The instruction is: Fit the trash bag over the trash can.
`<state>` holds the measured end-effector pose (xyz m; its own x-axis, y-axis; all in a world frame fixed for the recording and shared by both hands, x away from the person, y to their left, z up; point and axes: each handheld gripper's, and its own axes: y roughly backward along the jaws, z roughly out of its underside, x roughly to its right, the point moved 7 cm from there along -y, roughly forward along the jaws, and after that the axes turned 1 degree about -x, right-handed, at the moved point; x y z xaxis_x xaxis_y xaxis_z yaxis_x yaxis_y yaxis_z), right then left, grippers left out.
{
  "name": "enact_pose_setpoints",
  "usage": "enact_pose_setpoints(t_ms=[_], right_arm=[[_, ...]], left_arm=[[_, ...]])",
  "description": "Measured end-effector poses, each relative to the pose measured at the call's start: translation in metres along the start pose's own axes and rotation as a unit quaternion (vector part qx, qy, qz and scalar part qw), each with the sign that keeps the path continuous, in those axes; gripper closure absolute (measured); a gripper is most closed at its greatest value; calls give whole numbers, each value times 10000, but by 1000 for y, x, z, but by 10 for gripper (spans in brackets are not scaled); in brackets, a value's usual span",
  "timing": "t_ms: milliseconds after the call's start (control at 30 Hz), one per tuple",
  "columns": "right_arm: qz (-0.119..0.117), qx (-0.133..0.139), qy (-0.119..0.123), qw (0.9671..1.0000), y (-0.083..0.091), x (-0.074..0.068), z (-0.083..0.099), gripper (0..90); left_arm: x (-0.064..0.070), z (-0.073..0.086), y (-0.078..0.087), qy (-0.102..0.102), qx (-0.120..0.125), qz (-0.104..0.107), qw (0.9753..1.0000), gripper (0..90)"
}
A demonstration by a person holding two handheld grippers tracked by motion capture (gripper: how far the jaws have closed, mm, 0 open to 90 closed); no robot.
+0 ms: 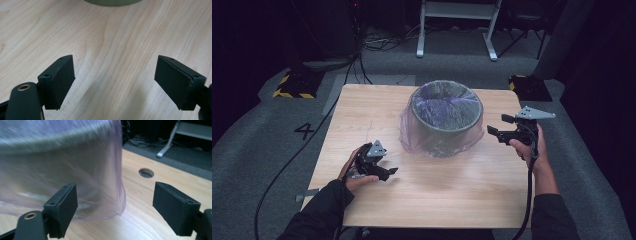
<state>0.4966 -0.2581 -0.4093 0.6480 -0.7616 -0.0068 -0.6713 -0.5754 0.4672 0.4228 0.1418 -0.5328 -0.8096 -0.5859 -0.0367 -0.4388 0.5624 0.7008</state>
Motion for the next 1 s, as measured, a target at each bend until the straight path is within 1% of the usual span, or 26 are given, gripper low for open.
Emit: enact_pose_setpoints(t_ms=[100,167,200,267,367,433,467,533,567,600,700,767,833,867,1000], right_arm=[[54,70,111,9999,5,-5,-9,197],[61,79,223,9997,7,-9,-16,208],[46,69,277,9996,8,-12,-19,212],[4,90,312,9995,10,-16,-25,214],[-19,163,348,9993,13,-20,-36,216],[-54,192,387,9990,14,-23,-43,219],[-73,182,445,9988,15,-25,-47,219],[-4,159,531,9985,15,-27,-54,219],[-17,175,523,9985,15,-28,-58,217],[-46,197,530,9984,16,-30,-61,213],[-55,199,601,9980,15,-34,-70,213],[-66,198,655,9976,13,-37,-75,211],[-77,182,695,9974,12,-40,-79,208],[-78,179,703,9973,11,-41,-81,207],[-121,152,776,9968,4,-47,-88,193]], left_arm=[[4,3,0,74,-14,104,9999,160],[7,5,0,27,-36,73,10000,158],[9,6,1,8,-35,93,10000,157],[11,9,1,-2,-42,132,9999,158],[15,14,-1,-95,-118,89,9998,159],[17,17,-1,-72,-110,87,9999,158],[18,18,-1,-67,-113,76,9999,158],[20,20,-2,-57,-129,86,9999,158],[21,21,-3,-65,-162,105,9998,158],[21,22,-3,-42,-139,124,9998,158],[21,23,-2,38,-118,130,9998,158],[22,24,-3,109,-94,171,9998,157],[22,25,-2,103,-84,145,9998,156],[22,25,-2,111,-92,175,9997,156],[22,25,-3,132,-98,178,9997,151]])
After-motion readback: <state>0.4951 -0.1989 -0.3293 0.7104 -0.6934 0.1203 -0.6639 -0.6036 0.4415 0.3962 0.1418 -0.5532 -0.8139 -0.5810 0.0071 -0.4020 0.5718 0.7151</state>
